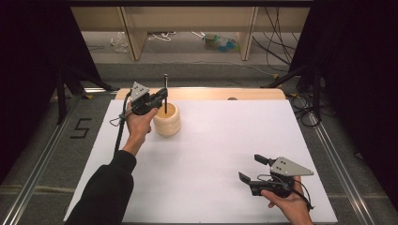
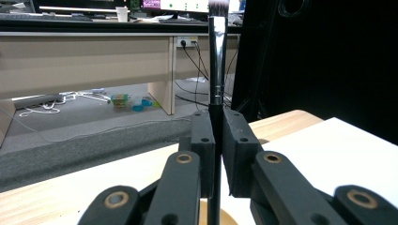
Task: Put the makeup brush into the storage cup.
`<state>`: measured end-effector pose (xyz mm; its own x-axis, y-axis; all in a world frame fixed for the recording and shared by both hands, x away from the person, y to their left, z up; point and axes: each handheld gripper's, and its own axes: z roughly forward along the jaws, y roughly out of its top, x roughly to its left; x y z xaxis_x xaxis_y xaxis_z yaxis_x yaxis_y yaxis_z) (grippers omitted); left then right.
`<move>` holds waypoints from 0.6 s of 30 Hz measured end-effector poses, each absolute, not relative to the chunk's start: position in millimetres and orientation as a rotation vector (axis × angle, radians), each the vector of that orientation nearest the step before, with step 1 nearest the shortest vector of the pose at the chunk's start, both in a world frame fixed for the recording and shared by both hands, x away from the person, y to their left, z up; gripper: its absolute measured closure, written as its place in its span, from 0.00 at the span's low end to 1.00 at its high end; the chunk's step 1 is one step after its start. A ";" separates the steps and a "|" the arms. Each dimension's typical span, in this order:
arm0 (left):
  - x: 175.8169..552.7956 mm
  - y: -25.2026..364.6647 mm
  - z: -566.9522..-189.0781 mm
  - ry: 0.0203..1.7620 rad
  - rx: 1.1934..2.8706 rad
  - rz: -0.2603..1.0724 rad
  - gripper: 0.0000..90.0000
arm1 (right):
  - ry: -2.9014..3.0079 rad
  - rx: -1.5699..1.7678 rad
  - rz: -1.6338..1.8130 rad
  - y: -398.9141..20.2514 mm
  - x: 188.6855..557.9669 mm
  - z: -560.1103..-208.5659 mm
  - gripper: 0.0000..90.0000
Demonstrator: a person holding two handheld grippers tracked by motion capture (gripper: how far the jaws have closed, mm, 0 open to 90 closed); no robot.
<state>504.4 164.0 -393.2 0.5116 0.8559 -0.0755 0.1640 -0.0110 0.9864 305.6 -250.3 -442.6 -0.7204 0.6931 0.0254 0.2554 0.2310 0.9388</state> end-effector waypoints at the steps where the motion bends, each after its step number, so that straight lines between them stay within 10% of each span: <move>1: 504.6 164.2 -393.7 0.920 1.514 0.695 0.93 | 2.112 0.873 1.492 -250.3 305.6 -442.6 0.18; 18: 506.0 165.3 -403.2 0.939 1.527 0.690 0.93 | 2.109 0.874 1.490 -249.9 305.5 -442.8 0.18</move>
